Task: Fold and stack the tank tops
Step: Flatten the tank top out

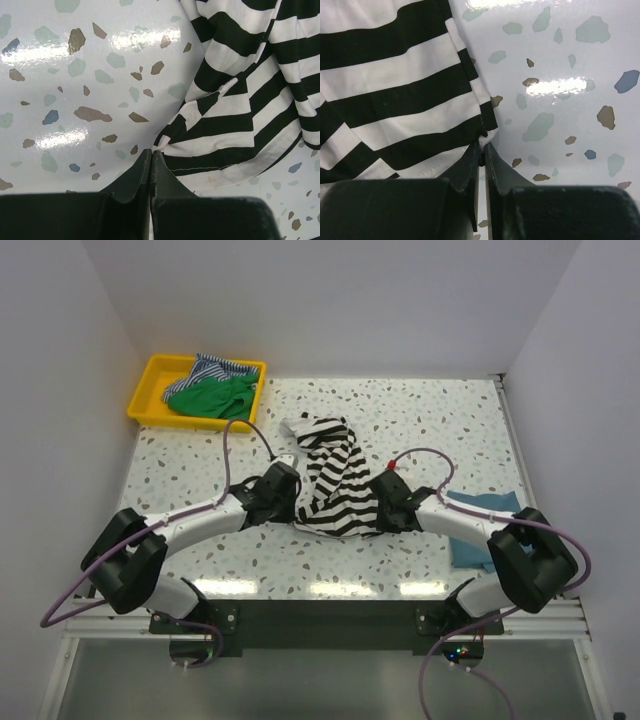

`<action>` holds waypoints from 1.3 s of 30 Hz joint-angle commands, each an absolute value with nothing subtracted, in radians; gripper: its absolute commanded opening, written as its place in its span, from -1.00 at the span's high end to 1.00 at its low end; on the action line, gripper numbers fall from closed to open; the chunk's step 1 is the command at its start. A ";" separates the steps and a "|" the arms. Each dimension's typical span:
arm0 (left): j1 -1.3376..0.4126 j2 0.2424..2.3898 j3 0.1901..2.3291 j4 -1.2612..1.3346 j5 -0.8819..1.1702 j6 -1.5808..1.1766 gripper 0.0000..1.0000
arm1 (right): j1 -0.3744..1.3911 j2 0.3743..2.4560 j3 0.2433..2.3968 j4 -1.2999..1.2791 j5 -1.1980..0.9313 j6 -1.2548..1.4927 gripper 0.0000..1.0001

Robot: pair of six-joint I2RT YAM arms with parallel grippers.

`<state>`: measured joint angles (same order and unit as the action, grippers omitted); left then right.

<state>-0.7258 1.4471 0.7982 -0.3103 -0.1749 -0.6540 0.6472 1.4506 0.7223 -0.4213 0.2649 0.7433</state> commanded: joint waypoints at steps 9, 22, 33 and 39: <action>-0.602 1.261 0.929 -0.429 -0.120 -0.611 1.00 | 0.531 1.168 0.928 -0.676 0.284 0.681 1.00; -0.479 1.053 1.669 -0.667 -0.104 -0.640 1.00 | 0.399 1.045 1.828 -0.957 0.315 0.621 1.00; -0.479 1.034 1.798 -0.560 -0.150 -0.733 1.00 | 0.397 1.086 2.007 -0.913 0.247 0.589 1.00; -0.462 1.211 1.749 -0.411 -0.140 -0.700 1.00 | 0.397 1.280 1.924 -0.744 0.222 0.545 1.00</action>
